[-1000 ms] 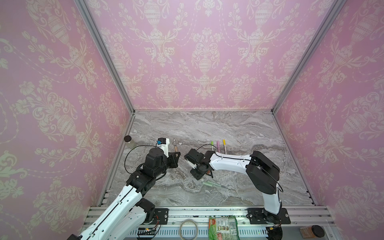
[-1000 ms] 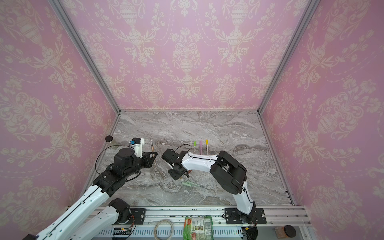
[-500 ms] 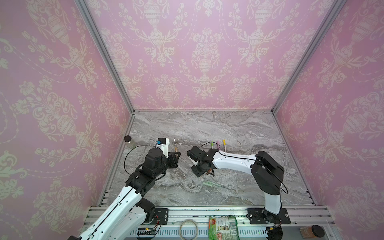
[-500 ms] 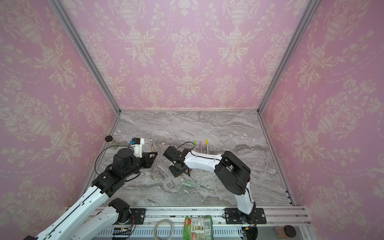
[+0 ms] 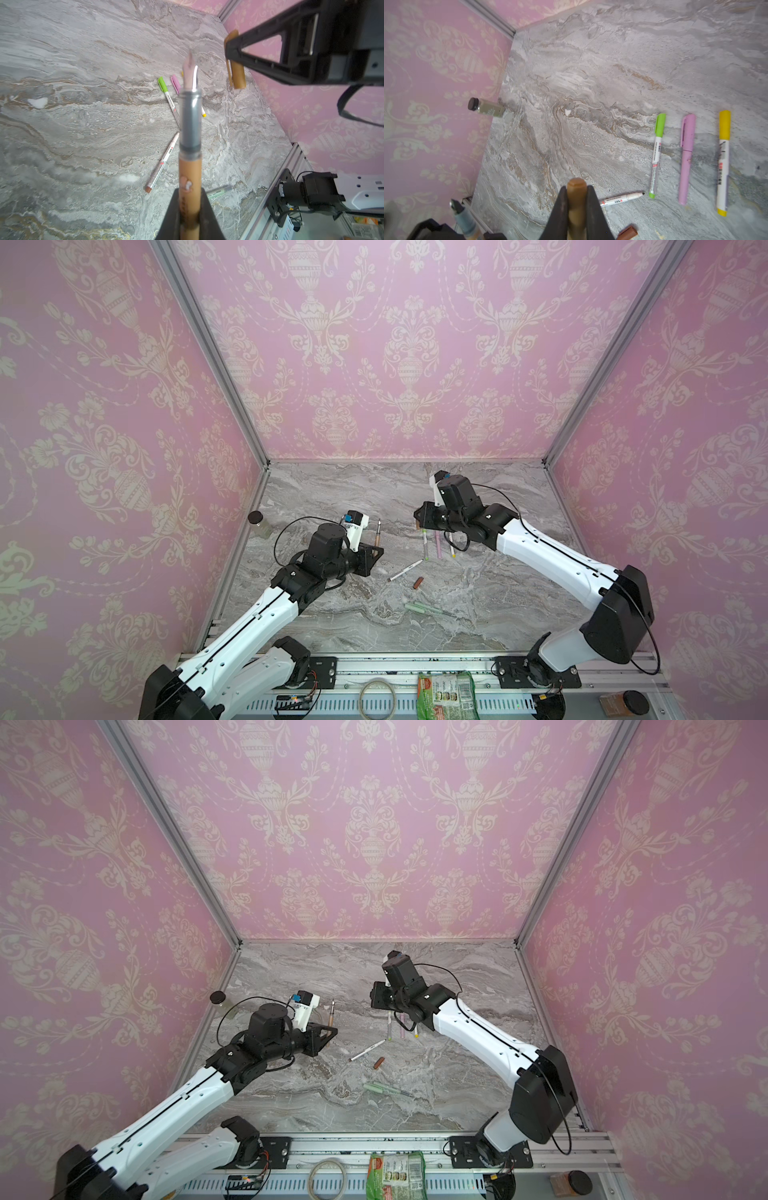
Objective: Insert the pens into the pen caps
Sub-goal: 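Lift the brown cap and carry it above the pen nib in the left gripper, then align the brown cap over the fountain pen nib with the right gripper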
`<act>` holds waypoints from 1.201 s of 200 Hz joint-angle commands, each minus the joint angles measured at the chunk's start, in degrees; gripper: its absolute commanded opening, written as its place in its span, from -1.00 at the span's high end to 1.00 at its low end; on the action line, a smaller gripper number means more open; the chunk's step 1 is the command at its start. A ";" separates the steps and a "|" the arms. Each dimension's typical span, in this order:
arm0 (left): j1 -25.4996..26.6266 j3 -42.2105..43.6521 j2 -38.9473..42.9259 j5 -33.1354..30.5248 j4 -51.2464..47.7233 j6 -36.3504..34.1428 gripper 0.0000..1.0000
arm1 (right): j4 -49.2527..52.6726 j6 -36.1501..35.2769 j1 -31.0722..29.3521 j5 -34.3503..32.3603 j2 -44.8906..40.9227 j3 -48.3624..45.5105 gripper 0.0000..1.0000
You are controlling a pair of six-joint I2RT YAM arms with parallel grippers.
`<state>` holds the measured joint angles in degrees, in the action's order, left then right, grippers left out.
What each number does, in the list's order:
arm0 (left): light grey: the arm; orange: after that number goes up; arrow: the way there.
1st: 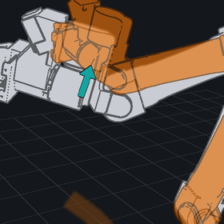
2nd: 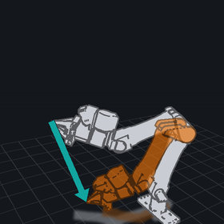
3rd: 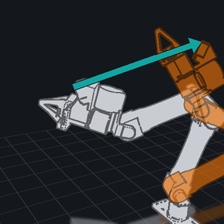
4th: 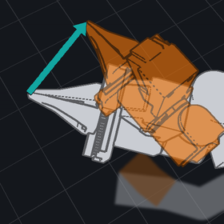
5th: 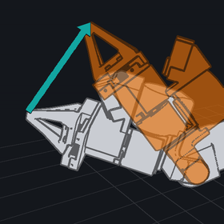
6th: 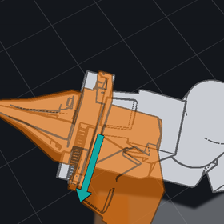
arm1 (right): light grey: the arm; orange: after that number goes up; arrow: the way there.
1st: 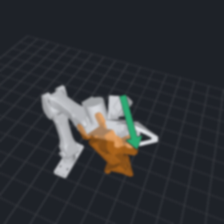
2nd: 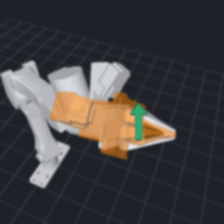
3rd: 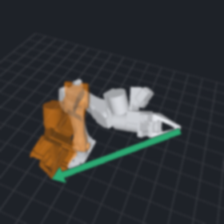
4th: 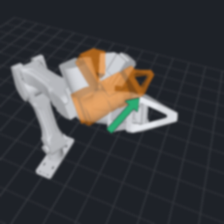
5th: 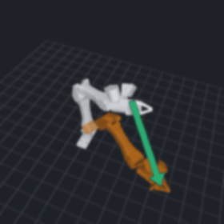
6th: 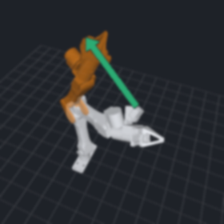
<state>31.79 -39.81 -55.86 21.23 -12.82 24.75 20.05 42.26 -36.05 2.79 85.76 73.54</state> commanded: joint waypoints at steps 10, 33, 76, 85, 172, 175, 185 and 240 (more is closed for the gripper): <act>3.49 -4.11 -3.73 2.56 -0.55 -5.76 1.00 | -8.19 12.07 3.02 2.95 -2.88 -3.36 1.00; 4.86 -5.29 -6.14 2.63 -0.24 -6.23 1.00 | -9.60 14.04 3.71 6.45 -1.94 -2.54 1.00; 6.05 -6.15 -8.67 2.29 1.00 -5.79 1.00 | -13.97 17.43 3.36 12.28 0.63 -2.68 1.00; 6.19 -6.07 -8.83 2.19 1.31 -5.58 1.00 | -14.70 17.83 3.12 12.74 0.93 -2.89 1.00; 6.37 -5.02 -8.83 1.09 2.85 -3.92 1.00 | -13.99 16.72 0.47 13.92 2.49 -2.87 1.00; 6.37 -4.95 -8.79 1.09 2.90 -3.92 1.00 | -13.99 16.64 0.38 13.85 2.41 -2.97 1.00; 6.37 -4.86 -8.74 0.85 2.98 -3.84 1.00 | -13.92 16.50 0.46 13.89 1.91 -3.18 1.00; 6.36 -4.53 -8.68 0.59 3.31 -3.44 1.00 | -11.54 14.53 0.68 11.93 -0.47 -2.83 1.00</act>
<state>37.69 -44.23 -64.62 22.20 -10.28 20.47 6.92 58.52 -35.40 15.99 87.81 71.26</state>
